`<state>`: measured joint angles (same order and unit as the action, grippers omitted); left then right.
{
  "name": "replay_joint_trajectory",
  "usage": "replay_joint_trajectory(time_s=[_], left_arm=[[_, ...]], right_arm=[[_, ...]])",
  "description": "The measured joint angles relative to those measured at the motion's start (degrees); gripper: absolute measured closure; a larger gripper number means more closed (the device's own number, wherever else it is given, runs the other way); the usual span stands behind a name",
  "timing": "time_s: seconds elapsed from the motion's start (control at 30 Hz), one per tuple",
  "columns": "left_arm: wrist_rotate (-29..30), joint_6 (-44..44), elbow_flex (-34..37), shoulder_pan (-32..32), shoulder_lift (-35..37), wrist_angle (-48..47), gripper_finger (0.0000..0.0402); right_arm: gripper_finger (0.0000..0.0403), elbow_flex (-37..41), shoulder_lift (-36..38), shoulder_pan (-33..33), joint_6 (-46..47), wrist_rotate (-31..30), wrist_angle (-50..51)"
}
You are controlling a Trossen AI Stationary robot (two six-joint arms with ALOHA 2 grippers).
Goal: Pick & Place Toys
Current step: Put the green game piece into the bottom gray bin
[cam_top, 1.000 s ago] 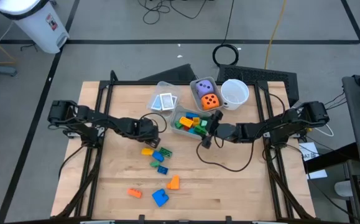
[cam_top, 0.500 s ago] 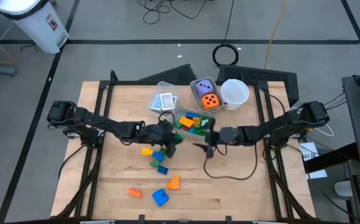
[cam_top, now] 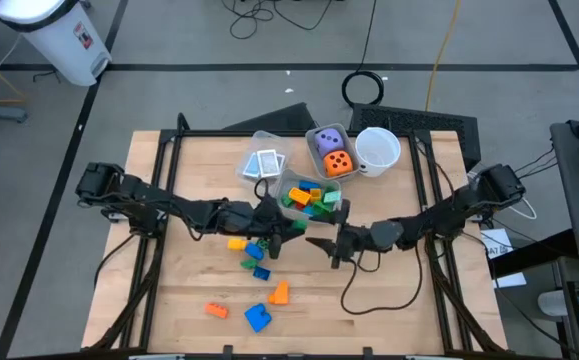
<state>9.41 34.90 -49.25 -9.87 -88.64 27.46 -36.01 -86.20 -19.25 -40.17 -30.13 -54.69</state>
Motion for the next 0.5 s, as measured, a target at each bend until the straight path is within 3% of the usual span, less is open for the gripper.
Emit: replay_joint_trajectory(time_s=[0.33, 0.5], left_arm=[[-2.7, 2.2, 0.0, 1.3, -6.7, 10.0, 0.0287], [-4.9, 2.8, 0.0, 2.0, -7.7, 12.6, 0.0285]], right_arm=[[0.014, 0.0, -4.6, 0.0, -5.5, 0.1, -9.5], [0.0143, 0.0, -4.7, 0.1, -5.5, 0.2, -9.6]])
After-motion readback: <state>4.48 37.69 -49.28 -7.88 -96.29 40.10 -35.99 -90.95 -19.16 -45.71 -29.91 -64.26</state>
